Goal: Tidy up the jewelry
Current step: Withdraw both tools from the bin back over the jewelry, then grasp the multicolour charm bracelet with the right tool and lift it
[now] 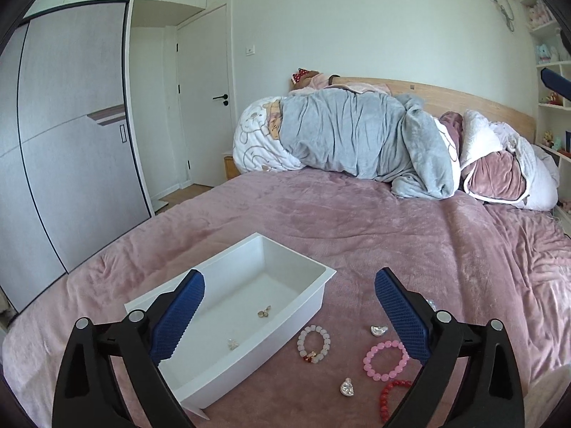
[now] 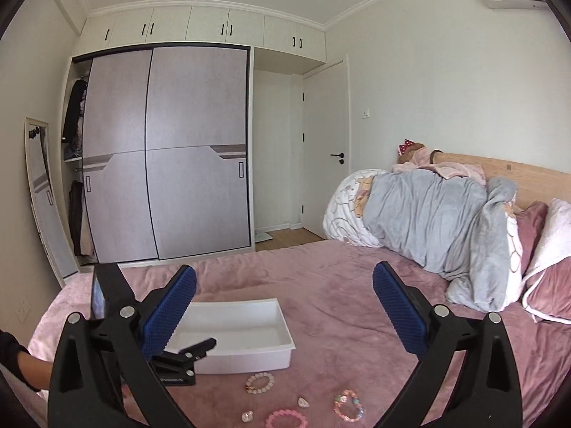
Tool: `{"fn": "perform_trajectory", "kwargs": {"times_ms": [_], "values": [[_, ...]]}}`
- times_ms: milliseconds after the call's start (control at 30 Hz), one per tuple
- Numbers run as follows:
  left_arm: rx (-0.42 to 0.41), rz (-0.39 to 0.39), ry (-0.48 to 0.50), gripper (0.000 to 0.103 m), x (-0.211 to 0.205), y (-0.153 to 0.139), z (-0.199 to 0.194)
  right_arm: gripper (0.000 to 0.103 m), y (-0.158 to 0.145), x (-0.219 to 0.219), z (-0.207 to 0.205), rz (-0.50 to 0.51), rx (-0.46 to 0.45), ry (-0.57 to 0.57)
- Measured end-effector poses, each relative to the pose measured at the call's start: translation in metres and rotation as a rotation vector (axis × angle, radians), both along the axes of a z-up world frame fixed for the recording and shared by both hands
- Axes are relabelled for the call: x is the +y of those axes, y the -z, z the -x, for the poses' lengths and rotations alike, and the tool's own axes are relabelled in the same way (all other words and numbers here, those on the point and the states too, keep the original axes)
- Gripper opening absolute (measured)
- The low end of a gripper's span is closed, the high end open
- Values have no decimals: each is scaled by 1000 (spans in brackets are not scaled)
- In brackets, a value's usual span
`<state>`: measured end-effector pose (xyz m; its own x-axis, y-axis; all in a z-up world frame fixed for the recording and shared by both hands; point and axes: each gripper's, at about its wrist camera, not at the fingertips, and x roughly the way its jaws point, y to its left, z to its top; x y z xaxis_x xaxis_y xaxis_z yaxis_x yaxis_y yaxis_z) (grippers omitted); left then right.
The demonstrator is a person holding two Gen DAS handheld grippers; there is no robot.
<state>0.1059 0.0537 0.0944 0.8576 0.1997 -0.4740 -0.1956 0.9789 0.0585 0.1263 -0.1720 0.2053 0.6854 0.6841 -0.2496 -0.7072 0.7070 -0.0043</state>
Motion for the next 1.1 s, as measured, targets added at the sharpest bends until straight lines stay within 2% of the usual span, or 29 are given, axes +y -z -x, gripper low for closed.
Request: {"fn": "perform_trajectory", "kwargs": {"times_ms": [67,200,333,500,633,700,800,933,1100], "values": [[-2,-13,16,99,-7,-4,8,98,10,-12,7,22,15,27],[18,-6,51,99,-17,4,20,98,45,-30,3,58,111,86],[58,0,84,99,-25,29,21,98,96,-37,-13,81,215,160],[155,38,105,99,-28,68,8,98,167,-34,-45,111,350,252],[192,97,103,99,-19,99,-1,96,208,-23,-73,146,368,315],[203,115,93,100,-15,115,-8,96,226,-14,-89,202,359,342],[216,134,83,99,-11,136,-18,92,254,-8,-114,254,395,358],[255,126,78,99,-11,164,-32,79,286,-1,-144,277,466,360],[301,114,92,99,-15,190,-44,72,316,10,-173,282,513,334]]}}
